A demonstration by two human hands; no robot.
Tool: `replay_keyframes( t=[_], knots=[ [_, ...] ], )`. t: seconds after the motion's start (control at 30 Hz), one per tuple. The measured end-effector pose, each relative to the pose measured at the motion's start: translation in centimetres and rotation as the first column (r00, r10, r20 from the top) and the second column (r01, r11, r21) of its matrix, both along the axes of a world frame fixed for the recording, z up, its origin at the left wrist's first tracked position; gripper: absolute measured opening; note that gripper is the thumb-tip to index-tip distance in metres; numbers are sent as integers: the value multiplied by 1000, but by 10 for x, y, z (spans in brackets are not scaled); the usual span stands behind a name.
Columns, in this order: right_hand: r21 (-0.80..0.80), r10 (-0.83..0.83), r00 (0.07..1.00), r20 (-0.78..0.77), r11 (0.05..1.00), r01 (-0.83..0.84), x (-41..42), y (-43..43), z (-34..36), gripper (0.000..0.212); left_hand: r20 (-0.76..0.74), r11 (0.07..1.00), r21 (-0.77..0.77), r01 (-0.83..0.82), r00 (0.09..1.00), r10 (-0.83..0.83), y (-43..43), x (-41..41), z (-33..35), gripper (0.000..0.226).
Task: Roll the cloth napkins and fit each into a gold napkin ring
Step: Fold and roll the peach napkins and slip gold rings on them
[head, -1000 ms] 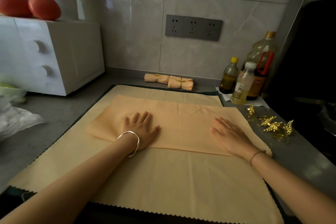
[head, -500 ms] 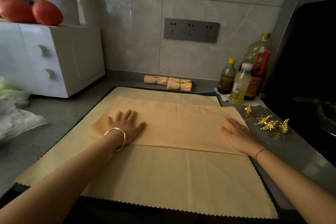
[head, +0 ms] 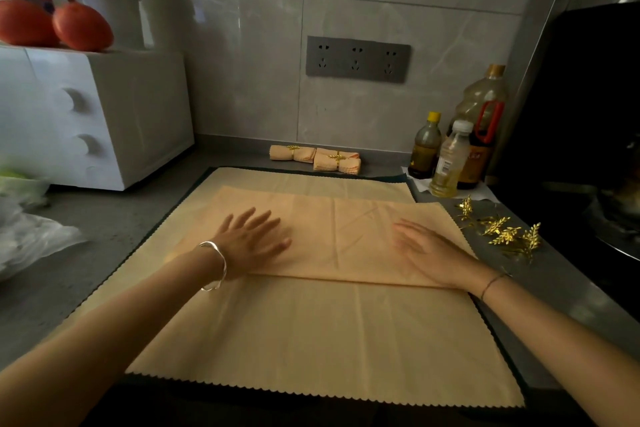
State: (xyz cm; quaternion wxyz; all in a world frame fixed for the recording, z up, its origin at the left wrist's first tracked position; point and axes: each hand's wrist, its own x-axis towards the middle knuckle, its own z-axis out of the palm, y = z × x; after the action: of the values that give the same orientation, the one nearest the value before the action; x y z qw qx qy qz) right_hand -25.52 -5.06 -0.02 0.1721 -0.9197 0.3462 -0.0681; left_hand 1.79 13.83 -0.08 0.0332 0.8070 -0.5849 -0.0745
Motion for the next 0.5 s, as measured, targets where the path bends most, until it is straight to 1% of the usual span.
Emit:
replay_keyframes(
  t=[0.03, 0.07, 0.13, 0.2, 0.33, 0.5],
  knots=[
    [-2, 75, 997, -27, 997, -75, 3, 11, 5, 64, 35, 997, 28, 73, 997, -74, 1, -5, 3, 120],
    [-29, 138, 988, -67, 990, -141, 4, 22, 9, 65, 69, 990, 50, 129, 989, -132, 2, -9, 5, 124],
    [-132, 222, 961, -163, 961, -245, 7, 38, 14, 67, 104, 975, 76, 210, 971, -217, 3, -13, 8, 115],
    [-181, 258, 937, -237, 936, -303, 9, 49, 18, 68, 104, 964, 101, 248, 961, -258, 5, -16, 10, 104],
    [-181, 279, 917, -284, 924, -337, 12, 56, 14, 66, 128, 957, 114, 267, 951, -281, 7, -16, 5, 76],
    [-172, 265, 928, -261, 933, -315, 14, 50, 5, 58, 110, 956, 103, 276, 952, -286, 6, -15, -1, 66]
  ],
)
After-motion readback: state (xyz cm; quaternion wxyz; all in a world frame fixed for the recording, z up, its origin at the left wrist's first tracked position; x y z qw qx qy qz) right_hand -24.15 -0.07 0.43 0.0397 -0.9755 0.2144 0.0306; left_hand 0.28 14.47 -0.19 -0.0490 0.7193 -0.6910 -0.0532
